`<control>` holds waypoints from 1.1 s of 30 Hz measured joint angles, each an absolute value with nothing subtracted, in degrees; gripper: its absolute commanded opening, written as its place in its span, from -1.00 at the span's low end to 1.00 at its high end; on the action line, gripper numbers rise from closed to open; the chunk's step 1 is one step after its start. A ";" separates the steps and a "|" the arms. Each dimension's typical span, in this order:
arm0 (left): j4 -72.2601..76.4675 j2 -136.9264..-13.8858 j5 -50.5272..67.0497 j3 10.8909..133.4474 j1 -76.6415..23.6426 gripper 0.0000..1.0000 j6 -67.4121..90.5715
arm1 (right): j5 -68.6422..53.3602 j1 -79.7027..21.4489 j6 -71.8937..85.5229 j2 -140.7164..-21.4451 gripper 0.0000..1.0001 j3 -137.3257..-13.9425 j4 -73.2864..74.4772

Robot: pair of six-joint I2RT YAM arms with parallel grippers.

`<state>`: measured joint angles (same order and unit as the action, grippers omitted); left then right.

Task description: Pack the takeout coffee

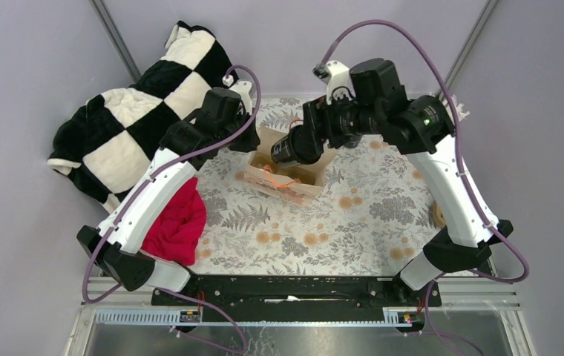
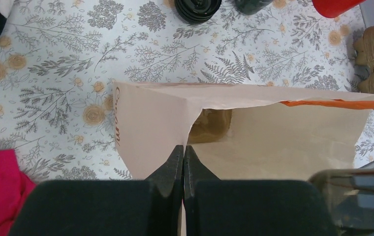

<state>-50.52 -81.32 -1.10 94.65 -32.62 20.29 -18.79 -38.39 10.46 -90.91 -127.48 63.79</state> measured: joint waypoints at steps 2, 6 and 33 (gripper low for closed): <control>-48.53 -80.47 -0.34 92.44 -32.67 -1.00 19.51 | -15.33 -40.42 8.67 -91.18 -0.27 -127.22 65.14; -44.60 -78.15 0.54 88.09 -32.91 -1.00 18.41 | -8.78 -44.49 5.65 -91.09 -0.25 -125.62 65.80; -28.01 -67.48 1.74 74.94 -36.71 -1.00 18.00 | 22.59 -65.73 0.75 -89.52 -0.32 -95.90 50.39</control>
<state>-28.01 -67.48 1.74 74.94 -36.71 18.00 22.59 -65.73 0.75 -89.52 -95.90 50.39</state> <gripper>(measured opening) 0.005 0.766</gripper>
